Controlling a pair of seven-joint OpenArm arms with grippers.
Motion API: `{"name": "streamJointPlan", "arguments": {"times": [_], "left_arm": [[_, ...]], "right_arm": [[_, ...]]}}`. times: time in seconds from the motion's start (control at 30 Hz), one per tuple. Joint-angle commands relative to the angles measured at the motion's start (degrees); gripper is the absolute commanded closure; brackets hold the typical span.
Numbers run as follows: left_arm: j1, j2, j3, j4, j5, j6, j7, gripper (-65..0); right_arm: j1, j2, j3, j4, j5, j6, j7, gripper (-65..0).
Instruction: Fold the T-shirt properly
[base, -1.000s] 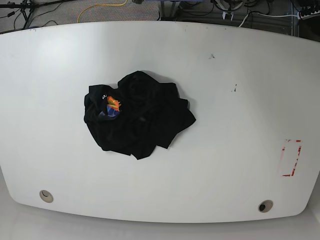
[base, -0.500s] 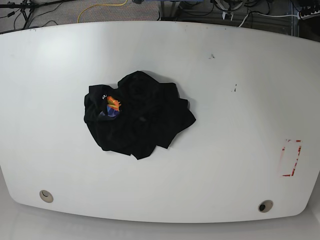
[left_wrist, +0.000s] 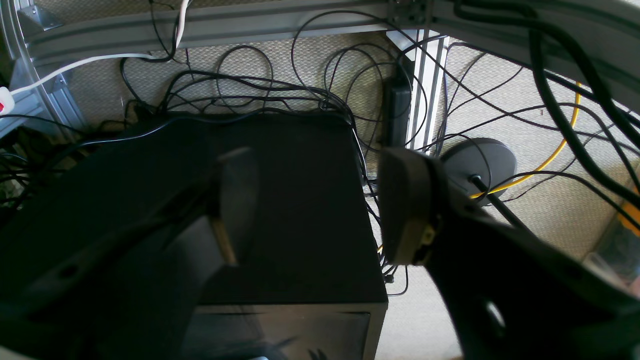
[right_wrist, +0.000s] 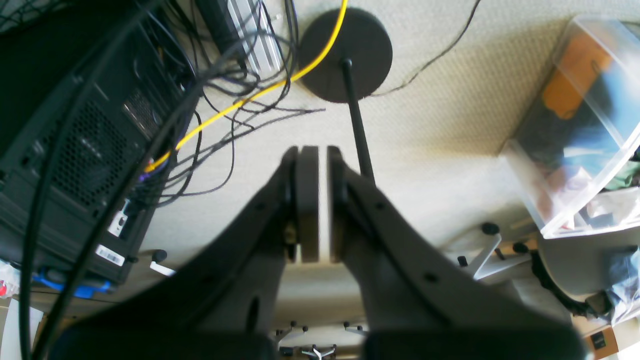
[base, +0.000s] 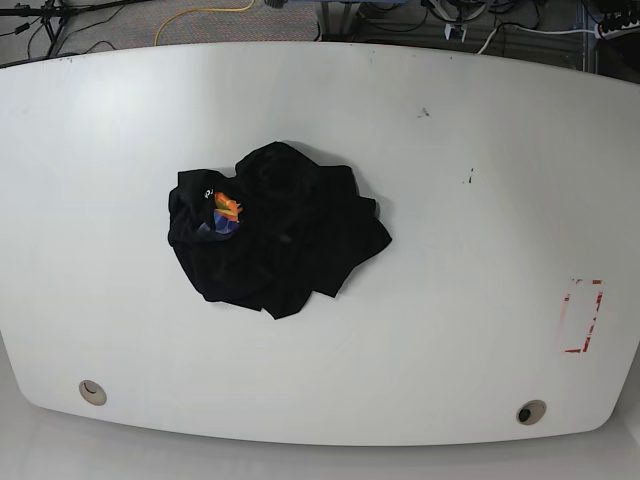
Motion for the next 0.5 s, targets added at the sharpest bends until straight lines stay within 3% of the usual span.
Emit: {"name": "streamJointPlan", "arguments": {"times": [0.0, 0.47], "left_arm": [[0.8, -0.1, 0.1, 0.1, 0.0, 0.0, -0.7, -35.1], [1.6, -0.3, 0.0, 0.5, 0.2, -0.4, -0.5, -35.3]], "right_arm": [[-0.7, 0.0, 0.0, -0.3, -0.1, -0.3, -0.1, -2.2], [-1.1, 0.2, -0.2, -0.4, 0.1, -0.4, 0.0, -2.2]]}}
